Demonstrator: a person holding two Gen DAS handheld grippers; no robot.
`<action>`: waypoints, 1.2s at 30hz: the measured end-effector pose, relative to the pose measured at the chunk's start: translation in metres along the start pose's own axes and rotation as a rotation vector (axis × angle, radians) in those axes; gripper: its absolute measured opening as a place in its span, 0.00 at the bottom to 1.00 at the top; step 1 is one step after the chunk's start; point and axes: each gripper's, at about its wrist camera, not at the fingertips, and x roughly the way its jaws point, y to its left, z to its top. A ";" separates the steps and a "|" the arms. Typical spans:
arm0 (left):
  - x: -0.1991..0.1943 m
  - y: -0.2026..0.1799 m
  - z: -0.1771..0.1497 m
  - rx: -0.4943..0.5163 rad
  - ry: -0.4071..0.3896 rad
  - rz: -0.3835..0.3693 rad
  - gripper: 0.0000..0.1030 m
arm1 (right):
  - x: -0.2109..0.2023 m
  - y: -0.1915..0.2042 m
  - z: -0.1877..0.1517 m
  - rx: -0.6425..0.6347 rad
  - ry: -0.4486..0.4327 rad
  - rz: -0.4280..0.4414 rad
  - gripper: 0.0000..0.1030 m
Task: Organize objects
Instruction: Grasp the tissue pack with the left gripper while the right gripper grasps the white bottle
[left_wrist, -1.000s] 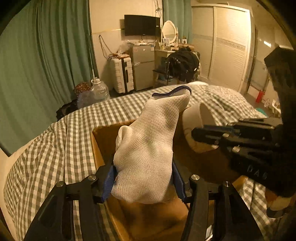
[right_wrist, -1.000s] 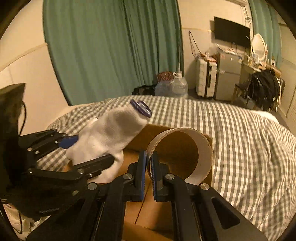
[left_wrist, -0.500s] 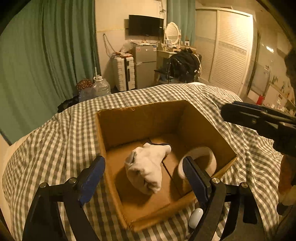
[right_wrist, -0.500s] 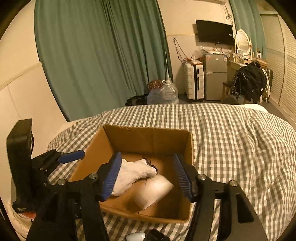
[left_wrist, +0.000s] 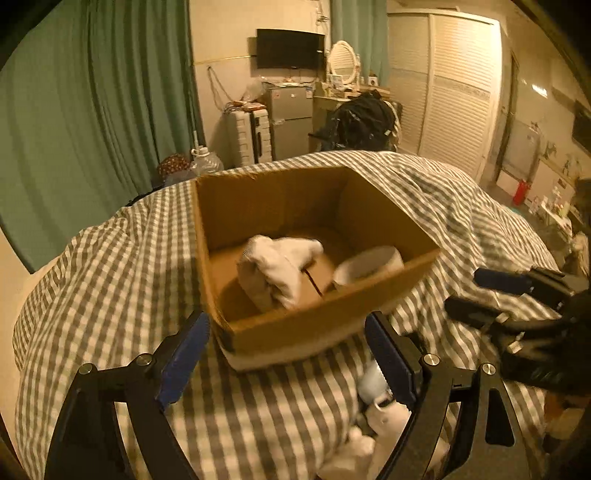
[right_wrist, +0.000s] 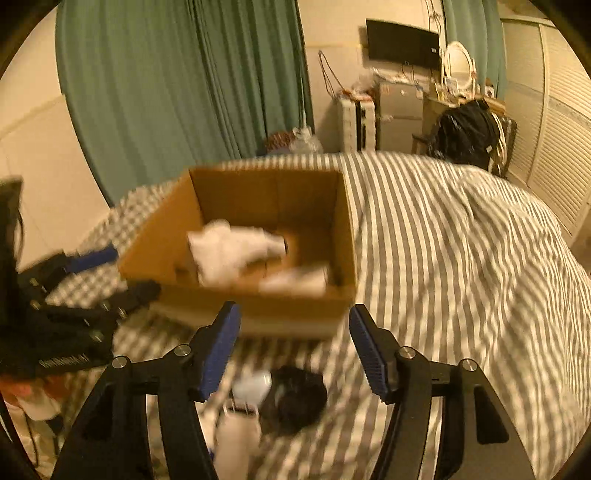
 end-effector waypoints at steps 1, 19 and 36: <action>-0.001 -0.006 -0.006 0.015 0.007 -0.003 0.86 | 0.002 -0.001 -0.008 0.004 0.016 -0.008 0.59; -0.018 0.001 -0.072 -0.039 0.096 0.001 0.86 | 0.002 0.022 -0.083 -0.031 0.174 -0.073 0.59; -0.003 -0.047 -0.107 0.038 0.172 -0.082 0.81 | -0.009 0.020 -0.095 0.008 0.158 -0.109 0.59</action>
